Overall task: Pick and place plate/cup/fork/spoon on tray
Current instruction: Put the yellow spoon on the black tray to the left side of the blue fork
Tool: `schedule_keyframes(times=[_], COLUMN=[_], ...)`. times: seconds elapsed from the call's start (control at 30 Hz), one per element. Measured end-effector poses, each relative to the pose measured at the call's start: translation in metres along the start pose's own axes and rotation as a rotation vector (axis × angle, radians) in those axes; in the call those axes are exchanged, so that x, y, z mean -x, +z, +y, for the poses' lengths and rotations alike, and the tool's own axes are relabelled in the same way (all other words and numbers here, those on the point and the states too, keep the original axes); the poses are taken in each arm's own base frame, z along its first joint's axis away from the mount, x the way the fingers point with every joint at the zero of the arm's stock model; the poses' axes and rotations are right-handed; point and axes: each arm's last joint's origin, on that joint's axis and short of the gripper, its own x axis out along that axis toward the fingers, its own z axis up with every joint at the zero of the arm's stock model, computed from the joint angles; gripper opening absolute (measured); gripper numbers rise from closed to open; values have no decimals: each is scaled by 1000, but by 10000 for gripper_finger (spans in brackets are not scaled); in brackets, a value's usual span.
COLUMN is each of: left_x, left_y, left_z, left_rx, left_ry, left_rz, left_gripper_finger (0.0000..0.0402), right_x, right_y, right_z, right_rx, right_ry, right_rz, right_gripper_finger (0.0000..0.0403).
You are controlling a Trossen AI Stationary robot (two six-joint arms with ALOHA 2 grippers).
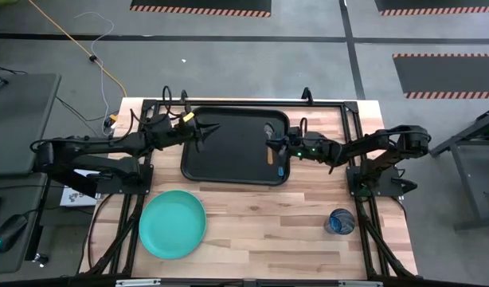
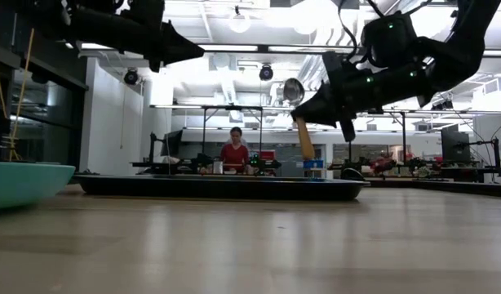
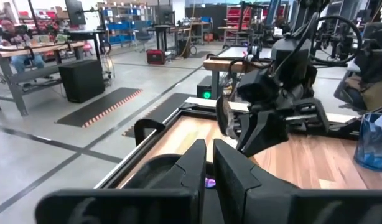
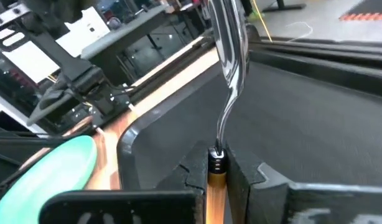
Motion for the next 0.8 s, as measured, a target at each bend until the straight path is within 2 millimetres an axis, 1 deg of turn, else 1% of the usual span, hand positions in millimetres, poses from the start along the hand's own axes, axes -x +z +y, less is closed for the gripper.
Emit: schedule_keyframes(times=[0.13, 0.33, 0.47, 0.6, 0.67, 0.8], left_x=[0, 0, 0, 0, 0, 0], left_y=[0, 0, 1, 1, 1, 0], left_z=[-1, -1, -1, -1, -1, -1], left_rx=[27, 35, 26, 26, 27, 26], left_ry=[-2, -3, -3, -2, -3, -3], left_rz=[1, -3, -7, -7, -6, 5], left_gripper_finger=[19, 19, 19, 19, 19, 19], right_x=[0, -4, -19, -38, -46, -51], right_y=[-2, -14, -20, -29, -29, -32], right_z=[-1, -8, -13, -18, -18, -19], right_rx=[-15, -81, -118, -154, -166, -192], right_ry=[-12, -61, -59, -73, -58, -64], right_rz=[20, 86, 85, 137, 144, 155], right_gripper_finger=[9, 9, 9, 9, 9, 9])
